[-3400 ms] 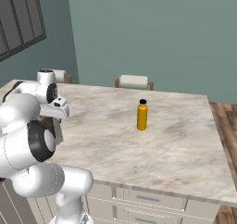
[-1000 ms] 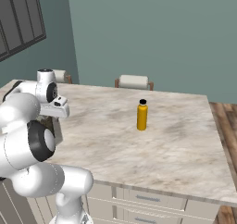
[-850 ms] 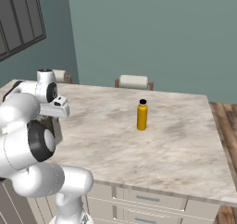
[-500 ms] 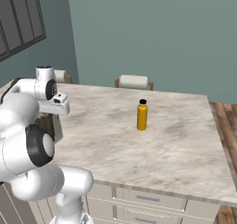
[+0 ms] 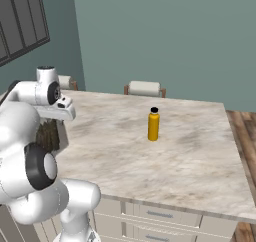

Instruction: Pick the jar and jar from the dining table and place them in the open cabinet. Close the cabinet after placing the objects.

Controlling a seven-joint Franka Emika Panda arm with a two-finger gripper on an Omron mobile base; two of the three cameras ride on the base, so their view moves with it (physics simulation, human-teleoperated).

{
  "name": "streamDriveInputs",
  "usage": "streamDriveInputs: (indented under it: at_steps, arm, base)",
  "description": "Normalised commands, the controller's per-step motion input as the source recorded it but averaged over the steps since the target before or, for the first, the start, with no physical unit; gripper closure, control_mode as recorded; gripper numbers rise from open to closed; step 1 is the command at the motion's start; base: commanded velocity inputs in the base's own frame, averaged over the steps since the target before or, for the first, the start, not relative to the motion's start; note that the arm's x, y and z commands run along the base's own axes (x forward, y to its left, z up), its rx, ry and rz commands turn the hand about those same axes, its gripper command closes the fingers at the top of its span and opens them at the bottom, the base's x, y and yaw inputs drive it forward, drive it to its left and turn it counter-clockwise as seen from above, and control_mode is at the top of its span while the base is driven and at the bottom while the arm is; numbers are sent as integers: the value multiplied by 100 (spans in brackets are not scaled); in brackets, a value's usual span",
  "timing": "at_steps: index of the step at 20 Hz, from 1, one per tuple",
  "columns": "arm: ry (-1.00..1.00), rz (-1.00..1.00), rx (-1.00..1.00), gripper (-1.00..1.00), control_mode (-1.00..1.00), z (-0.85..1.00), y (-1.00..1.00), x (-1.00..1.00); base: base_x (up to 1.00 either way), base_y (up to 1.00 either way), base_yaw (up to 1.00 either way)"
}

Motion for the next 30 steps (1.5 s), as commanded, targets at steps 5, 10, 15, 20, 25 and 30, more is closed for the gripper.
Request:
streamDriveInputs:
  at_steps: [5, 10, 15, 20, 25, 30]
  arm:
    - [-1, 0, 0, 100, -100, 22, -4, -3]
    - [-5, 0, 0, 100, -100, 19, -21, -30]
    - [-3, 0, 0, 100, -100, 28, -31, -37]
    - [-1, 0, 0, 100, -100, 22, -52, -54]
    - [0, -5, 0, 100, -100, 13, -53, -37]
    - [0, -14, 0, 100, -100, 14, -56, -12]
  base:
    - [0, 0, 0]
    - [0, 0, 0]
    - [0, 0, 0]
    - [0, 0, 0]
    - [0, 0, 0]
    - [0, 0, 0]
